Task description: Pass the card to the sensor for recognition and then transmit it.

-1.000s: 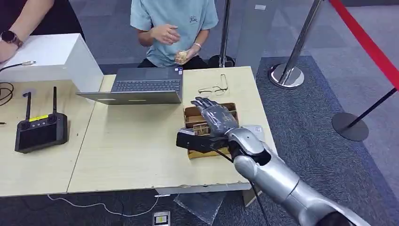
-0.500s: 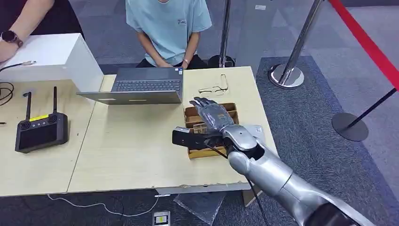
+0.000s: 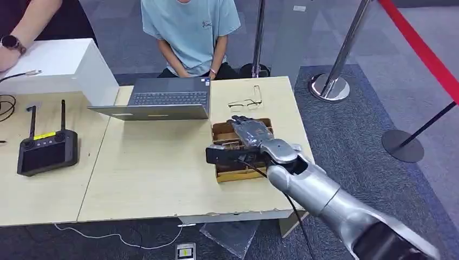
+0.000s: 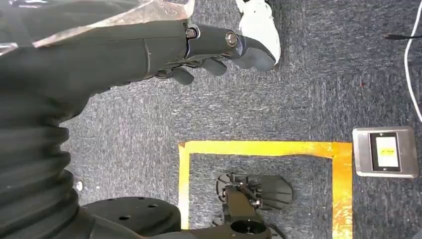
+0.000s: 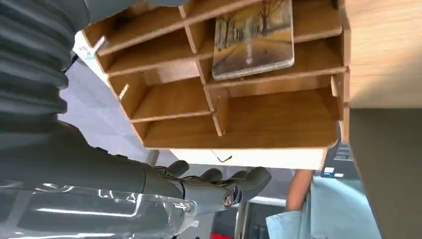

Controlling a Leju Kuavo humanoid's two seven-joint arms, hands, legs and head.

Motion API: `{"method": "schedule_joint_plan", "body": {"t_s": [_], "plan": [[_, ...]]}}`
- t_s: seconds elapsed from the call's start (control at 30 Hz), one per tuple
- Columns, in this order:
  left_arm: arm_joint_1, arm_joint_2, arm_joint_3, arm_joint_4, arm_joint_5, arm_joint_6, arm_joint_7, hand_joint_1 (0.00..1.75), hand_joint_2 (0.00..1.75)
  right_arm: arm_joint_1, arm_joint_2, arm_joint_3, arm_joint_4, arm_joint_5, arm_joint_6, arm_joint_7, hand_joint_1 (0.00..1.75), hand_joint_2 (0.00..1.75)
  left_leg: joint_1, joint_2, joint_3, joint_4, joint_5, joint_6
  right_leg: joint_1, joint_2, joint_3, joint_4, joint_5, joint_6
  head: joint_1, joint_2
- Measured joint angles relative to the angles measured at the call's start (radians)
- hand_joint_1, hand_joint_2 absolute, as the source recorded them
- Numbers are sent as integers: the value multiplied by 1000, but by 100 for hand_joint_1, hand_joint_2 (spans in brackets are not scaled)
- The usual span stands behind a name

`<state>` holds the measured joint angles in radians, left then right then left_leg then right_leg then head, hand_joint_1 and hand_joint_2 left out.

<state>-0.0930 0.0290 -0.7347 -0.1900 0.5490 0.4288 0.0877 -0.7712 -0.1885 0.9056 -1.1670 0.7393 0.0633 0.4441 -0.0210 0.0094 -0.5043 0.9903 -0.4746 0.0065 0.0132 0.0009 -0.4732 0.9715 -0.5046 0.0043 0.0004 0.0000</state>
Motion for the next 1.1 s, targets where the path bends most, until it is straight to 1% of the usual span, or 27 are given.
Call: {"method": "schedule_joint_plan", "body": {"t_s": [0.1,0.3,0.57,0.7,0.87,1.03,1.07,1.1], "plan": [[-2,0,-3,0,0,-1,0,0,175,-46,21,13,64,-15,10,-21,0,175,0,0,0,0,0,0,0,0,0,0,0,0,0,0],[-2,1,-7,0,2,-2,0,0,175,-84,40,31,130,-16,10,-29,0,175,0,0,0,0,0,0,0,-1,0,1,0,0,0,0],[-2,1,-8,0,12,-2,0,0,175,-92,52,45,158,-14,-65,-40,0,175,0,0,0,0,0,0,0,0,0,0,0,0,0,0],[-1,1,-8,0,18,-1,0,0,175,-92,49,42,146,-7,-105,-40,0,175,0,0,0,0,0,0,0,0,0,0,0,0,0,0],[-1,1,-8,0,25,0,2,0,175,-92,39,32,106,6,-138,-40,0,175,0,0,1,1,0,0,0,0,0,0,0,0,0,0],[0,1,-8,0,32,2,2,0,175,-86,28,26,55,19,-130,-40,0,175,0,0,0,1,0,0,0,0,0,0,0,0,0,0],[0,1,-8,0,34,2,3,0,175,-83,26,26,44,24,-123,-39,2,175,0,0,0,1,0,0,0,0,0,0,0,0,0,0],[0,1,-8,0,35,2,3,0,175,-81,24,26,34,25,-115,-39,10,175,0,0,0,1,0,0,0,0,0,0,0,0,0,0]]}}
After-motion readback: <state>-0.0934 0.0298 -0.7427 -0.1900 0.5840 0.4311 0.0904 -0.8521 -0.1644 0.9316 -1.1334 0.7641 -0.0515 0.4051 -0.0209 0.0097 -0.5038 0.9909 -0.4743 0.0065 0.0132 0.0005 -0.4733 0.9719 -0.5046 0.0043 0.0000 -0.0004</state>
